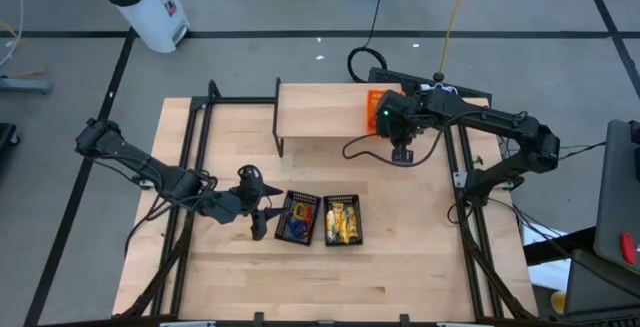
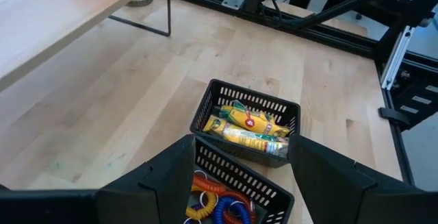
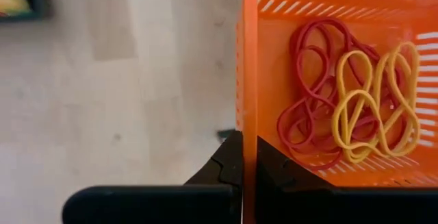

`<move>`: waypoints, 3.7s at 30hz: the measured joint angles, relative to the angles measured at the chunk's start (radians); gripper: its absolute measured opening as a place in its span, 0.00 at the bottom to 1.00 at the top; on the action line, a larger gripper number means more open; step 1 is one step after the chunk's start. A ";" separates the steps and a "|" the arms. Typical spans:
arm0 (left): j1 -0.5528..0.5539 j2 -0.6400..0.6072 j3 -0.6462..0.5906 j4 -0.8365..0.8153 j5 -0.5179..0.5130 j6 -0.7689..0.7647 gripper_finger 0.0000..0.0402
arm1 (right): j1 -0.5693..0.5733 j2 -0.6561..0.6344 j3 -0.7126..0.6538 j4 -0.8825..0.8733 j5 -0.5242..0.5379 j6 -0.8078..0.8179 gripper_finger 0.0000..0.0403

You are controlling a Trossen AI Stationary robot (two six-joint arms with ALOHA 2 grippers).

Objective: Pick & Place Office Desk Supplies
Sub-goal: Put the orange basket filled with rubber band on the shelf, then put the right black basket filled with crayon box on the shelf

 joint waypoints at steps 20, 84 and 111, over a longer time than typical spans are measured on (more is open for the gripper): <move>0.000 0.000 0.000 0.000 0.000 -0.007 0.59 | 0.000 0.000 0.000 0.045 0.052 -0.060 0.00; 0.000 0.000 0.000 -0.001 0.003 -0.017 0.59 | 0.002 -0.001 -0.001 0.077 0.097 -0.078 0.59; 0.000 0.000 0.000 -0.001 0.001 -0.014 0.59 | 0.143 -0.208 -0.001 0.202 0.066 0.077 0.59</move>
